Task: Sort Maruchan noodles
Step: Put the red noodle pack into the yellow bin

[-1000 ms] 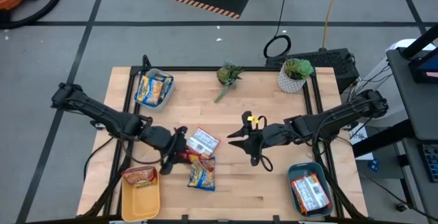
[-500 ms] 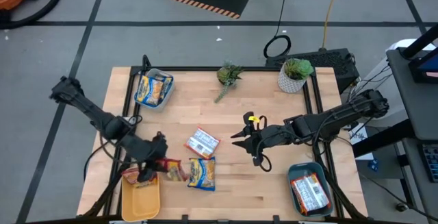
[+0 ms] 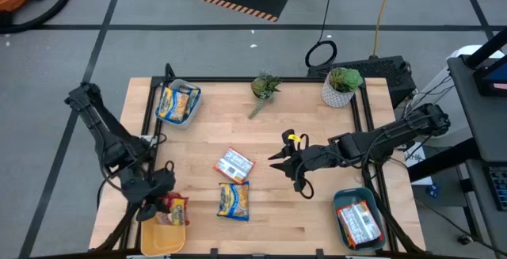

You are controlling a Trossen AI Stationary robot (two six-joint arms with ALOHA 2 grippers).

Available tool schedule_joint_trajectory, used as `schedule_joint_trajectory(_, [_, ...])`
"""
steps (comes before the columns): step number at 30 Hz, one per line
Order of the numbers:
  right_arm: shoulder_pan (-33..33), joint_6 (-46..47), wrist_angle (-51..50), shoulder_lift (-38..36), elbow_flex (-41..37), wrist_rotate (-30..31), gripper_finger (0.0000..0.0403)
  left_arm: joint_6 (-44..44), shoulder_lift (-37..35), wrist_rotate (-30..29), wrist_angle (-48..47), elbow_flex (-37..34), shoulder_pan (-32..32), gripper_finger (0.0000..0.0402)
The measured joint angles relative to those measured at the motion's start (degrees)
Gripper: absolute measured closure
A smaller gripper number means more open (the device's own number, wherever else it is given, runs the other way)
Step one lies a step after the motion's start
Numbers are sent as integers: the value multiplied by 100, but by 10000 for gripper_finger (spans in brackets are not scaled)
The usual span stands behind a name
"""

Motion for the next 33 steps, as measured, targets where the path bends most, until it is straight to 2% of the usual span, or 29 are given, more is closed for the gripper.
schedule_joint_trajectory(10, [0,142,2,0,0,-2,309,-972,300,-654,-231,0,-890,275])
schedule_joint_trajectory(18, [0,249,0,0,-2,-2,309,-1759,748,-766,-811,0,-1135,275])
schedule_joint_trajectory(33, [0,297,0,0,-2,-2,309,-2295,1466,-967,-797,0,-1397,275])
